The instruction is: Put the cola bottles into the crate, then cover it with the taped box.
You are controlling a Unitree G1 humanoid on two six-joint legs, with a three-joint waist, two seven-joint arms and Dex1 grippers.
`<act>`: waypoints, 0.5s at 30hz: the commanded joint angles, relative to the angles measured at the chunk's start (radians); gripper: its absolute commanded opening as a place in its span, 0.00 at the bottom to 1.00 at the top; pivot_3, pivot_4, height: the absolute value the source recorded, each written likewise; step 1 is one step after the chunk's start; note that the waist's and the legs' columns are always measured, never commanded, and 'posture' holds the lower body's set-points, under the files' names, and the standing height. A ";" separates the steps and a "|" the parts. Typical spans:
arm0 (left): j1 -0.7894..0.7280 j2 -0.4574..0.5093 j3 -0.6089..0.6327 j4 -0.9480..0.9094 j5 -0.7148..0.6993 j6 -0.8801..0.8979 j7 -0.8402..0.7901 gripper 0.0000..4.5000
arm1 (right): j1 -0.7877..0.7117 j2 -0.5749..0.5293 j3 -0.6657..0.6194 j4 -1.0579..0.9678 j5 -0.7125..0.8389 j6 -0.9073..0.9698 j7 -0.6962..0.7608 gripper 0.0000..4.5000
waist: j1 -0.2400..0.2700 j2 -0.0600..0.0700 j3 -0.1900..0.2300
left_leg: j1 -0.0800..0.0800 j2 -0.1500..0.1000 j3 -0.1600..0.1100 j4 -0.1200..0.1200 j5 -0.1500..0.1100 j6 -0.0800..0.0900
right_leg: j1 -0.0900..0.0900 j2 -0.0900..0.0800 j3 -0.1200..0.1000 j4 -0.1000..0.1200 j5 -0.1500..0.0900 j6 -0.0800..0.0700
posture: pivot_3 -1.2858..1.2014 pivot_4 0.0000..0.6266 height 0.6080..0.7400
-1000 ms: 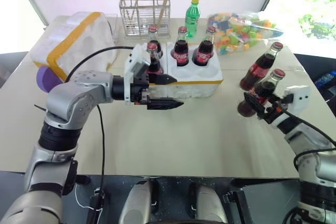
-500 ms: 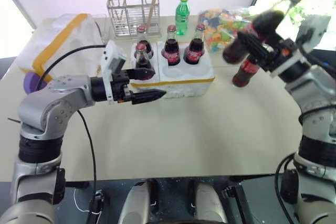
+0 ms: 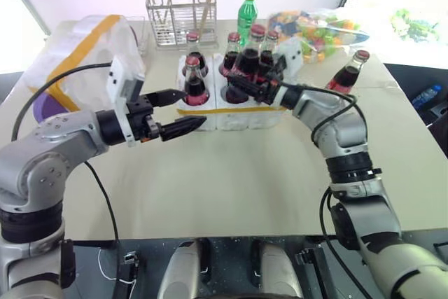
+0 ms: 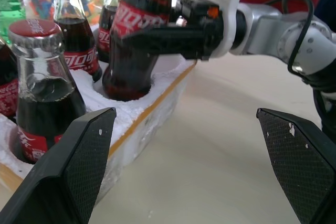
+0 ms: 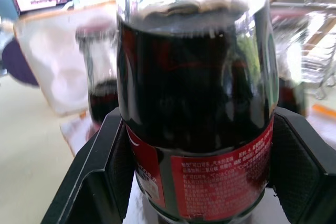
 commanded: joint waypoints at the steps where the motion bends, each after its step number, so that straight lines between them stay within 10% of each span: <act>1: 0.006 0.012 0.030 -0.039 -0.032 -0.004 0.023 1.00 | -0.022 0.013 0.023 0.051 -0.068 -0.086 0.023 0.62 | -0.002 0.000 0.000 | 0.000 0.000 0.000 0.000 0.000 0.000 | 0.000 0.000 0.000 0.000 0.000 0.000 | 0.52 0.24 0.97; 6: 0.007 0.009 0.002 -0.037 -0.037 -0.016 0.034 1.00 | -0.022 0.057 0.032 0.126 -0.101 -0.087 0.013 0.62 | -0.008 -0.002 -0.001 | 0.001 0.000 0.000 0.000 0.001 -0.001 | 0.000 0.001 0.000 0.000 0.000 0.000 | 0.52 0.24 0.97; 10: -0.015 -0.008 -0.050 -0.026 -0.025 -0.032 0.019 1.00 | -0.012 0.058 0.005 0.088 -0.097 -0.048 -0.006 0.99 | -0.009 -0.003 -0.002 | 0.003 0.001 0.000 0.000 0.001 -0.002 | 0.002 0.002 0.000 0.001 0.000 0.000 | 0.52 0.24 0.97; 15: -0.058 -0.029 -0.104 0.007 -0.014 -0.046 0.003 1.00 | 0.076 -0.039 -0.114 -0.206 -0.023 0.097 -0.051 0.99 | 0.004 -0.003 -0.002 | 0.003 0.001 -0.001 0.000 0.001 -0.002 | 0.002 0.001 0.000 0.001 0.000 0.000 | 0.52 0.24 0.97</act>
